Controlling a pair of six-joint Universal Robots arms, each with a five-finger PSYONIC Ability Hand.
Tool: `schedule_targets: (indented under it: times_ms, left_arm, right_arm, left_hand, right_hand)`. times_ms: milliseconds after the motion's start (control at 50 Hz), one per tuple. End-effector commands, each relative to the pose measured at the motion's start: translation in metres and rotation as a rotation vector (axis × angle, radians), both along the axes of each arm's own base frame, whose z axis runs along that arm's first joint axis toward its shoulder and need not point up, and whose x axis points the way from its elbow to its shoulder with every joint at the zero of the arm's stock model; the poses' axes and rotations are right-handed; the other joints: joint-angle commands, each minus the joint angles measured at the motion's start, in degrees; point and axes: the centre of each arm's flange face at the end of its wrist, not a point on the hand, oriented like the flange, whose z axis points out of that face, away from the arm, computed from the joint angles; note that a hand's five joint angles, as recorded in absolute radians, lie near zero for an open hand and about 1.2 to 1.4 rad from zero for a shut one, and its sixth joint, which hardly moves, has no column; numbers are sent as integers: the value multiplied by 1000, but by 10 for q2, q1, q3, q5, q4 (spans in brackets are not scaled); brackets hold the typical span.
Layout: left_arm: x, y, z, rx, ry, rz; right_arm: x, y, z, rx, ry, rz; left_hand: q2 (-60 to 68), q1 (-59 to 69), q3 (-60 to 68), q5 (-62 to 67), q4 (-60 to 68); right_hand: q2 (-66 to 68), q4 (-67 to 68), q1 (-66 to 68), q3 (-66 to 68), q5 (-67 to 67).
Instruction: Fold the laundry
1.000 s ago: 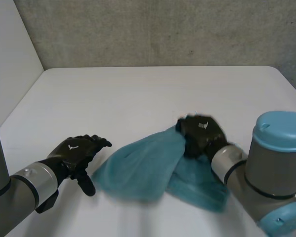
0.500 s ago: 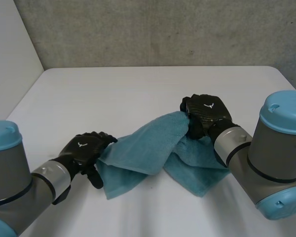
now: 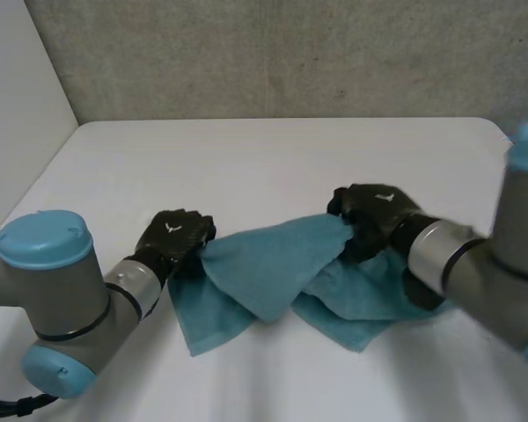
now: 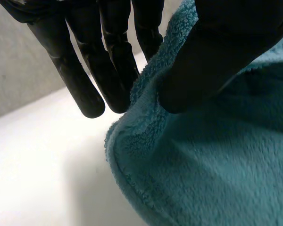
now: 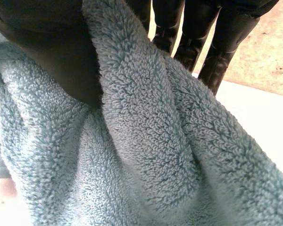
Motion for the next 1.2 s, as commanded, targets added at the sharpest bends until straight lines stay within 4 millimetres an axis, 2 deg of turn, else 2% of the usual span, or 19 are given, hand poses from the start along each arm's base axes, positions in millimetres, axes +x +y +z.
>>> schedule_targets:
  times_ms: [20, 60, 80, 120, 160, 220, 300, 360, 400, 460, 500, 560, 640, 680, 780, 840, 940, 1060, 1200]
  left_arm:
    - [2, 10, 51, -120, 96, 50]
    - [7, 19, 84, -175, 175, 55]
    - [7, 19, 84, -175, 176, 55]
    - [12, 31, 113, -227, 251, 52]
    - [14, 37, 123, -242, 280, 49]
    - [17, 48, 131, -244, 314, 41]
    - [16, 54, 127, -222, 308, 31]
    - [10, 56, 110, -172, 279, 17]
    - [2, 50, 83, -96, 230, 15]
    - [-2, 39, 63, -48, 201, 28]
    - [-3, 33, 57, -34, 190, 37]
    - [1, 21, 50, -24, 180, 76]
    - [12, 6, 50, -33, 178, 135]
    - [21, -6, 53, -46, 182, 174]
    - [31, -17, 60, -70, 189, 213]
    - [37, -22, 64, -82, 193, 232]
    - [40, -20, 70, -77, 190, 239]
    - [39, -11, 76, -64, 183, 226]
    - [39, -7, 86, -90, 196, 221]
  right_arm:
    - [-33, -20, 51, -44, -22, -74]
    - [-37, -22, 65, -72, -23, -70]
    - [-40, -22, 74, -87, -10, -55]
    - [-44, -23, 82, -100, 15, -40]
    - [-54, -29, 99, -139, 65, -15]
    - [-57, -40, 97, -112, 95, 18]
    - [-51, -59, 72, -28, 111, 47]
    - [-47, -79, 46, 30, 121, 53]
    - [-42, -87, 32, 56, 124, 63]
    - [-23, -99, 8, 77, 150, 78]
    - [-11, -114, -5, 51, 192, 36]
    - [-9, -120, -7, 34, 213, -1]
    - [-13, -129, 2, -27, 234, -96]
    - [-13, -128, 7, -48, 225, -110]
    - [-25, -101, 42, -111, 173, -145]
    - [-28, -93, 47, -130, 165, -149]
    - [-40, -45, 62, -177, 110, -167]
    - [-44, -13, 59, -143, 65, -159]
    - [-32, 39, 32, -8, 27, -78]
  left_hand:
    - [119, 182, 124, 144, 118]
    - [119, 182, 124, 144, 118]
    - [119, 182, 124, 144, 118]
    - [119, 182, 124, 144, 118]
    - [119, 182, 124, 144, 118]
    - [119, 182, 124, 144, 118]
    - [119, 182, 124, 144, 118]
    - [119, 182, 124, 144, 118]
    - [119, 182, 124, 144, 118]
    - [119, 182, 124, 144, 118]
    - [119, 182, 124, 144, 118]
    - [119, 182, 124, 144, 118]
    - [119, 182, 124, 144, 118]
    - [119, 182, 124, 144, 118]
    - [119, 182, 124, 144, 118]
    - [119, 182, 124, 144, 118]
    - [119, 182, 124, 144, 118]
    - [119, 182, 124, 144, 118]
    - [119, 182, 124, 144, 118]
  right_hand:
    - [127, 120, 274, 133, 158]
    - [127, 120, 274, 133, 158]
    - [127, 120, 274, 133, 158]
    - [127, 120, 274, 133, 158]
    - [127, 120, 274, 133, 158]
    - [127, 120, 274, 133, 158]
    - [127, 120, 274, 133, 158]
    - [127, 120, 274, 133, 158]
    - [86, 79, 232, 91, 117]
    - [10, 3, 157, 15, 41]
    - [-199, -206, -52, -194, -168]
    - [-269, -276, -122, -264, -238]
    - [-529, -536, -382, -523, -498]
    - [-573, -580, -426, -567, -542]
    - [-573, -580, -426, -567, -542]
    - [-573, -580, -426, -567, -542]
    - [-569, -576, -422, -564, -538]
    - [-463, -470, -316, -457, -432]
    - [-421, -428, -274, -415, -390]
